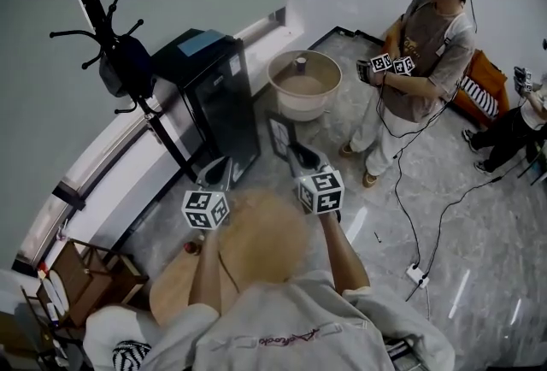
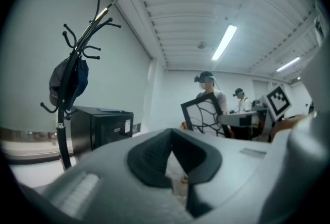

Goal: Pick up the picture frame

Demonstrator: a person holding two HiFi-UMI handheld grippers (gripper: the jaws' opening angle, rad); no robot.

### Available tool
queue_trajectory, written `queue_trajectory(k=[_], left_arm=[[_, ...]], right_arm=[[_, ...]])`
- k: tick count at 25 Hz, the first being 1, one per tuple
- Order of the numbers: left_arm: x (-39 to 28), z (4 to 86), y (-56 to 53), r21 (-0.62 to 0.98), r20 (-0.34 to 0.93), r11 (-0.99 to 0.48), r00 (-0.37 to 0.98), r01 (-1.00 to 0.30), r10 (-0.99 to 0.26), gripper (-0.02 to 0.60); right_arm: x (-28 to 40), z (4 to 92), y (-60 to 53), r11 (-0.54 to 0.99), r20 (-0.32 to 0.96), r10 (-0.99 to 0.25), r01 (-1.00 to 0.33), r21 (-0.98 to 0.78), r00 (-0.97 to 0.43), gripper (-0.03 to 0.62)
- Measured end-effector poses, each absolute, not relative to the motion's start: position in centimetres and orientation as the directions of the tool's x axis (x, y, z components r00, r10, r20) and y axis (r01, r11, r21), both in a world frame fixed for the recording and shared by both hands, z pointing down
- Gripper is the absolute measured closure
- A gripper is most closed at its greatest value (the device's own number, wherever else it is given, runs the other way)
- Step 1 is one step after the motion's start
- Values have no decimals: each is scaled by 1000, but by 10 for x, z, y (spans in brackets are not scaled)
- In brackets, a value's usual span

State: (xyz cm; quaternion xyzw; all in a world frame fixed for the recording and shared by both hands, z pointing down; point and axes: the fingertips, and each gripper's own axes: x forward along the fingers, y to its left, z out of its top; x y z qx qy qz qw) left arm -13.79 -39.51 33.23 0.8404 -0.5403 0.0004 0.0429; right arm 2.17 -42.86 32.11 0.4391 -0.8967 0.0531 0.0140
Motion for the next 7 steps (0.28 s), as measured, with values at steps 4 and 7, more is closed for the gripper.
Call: queue_trajectory(k=[4,7], left_arm=[[-134,331,-391,57,48,-414,416,-909,-908,581],[-133,330,-391,50,46,-418,420,-907,-906,581]], right_arm=[[27,322,-422,605,69,-789,-792,-81,-610,519],[29,323,-420,602,65,-792,-795,-79,-606,519]])
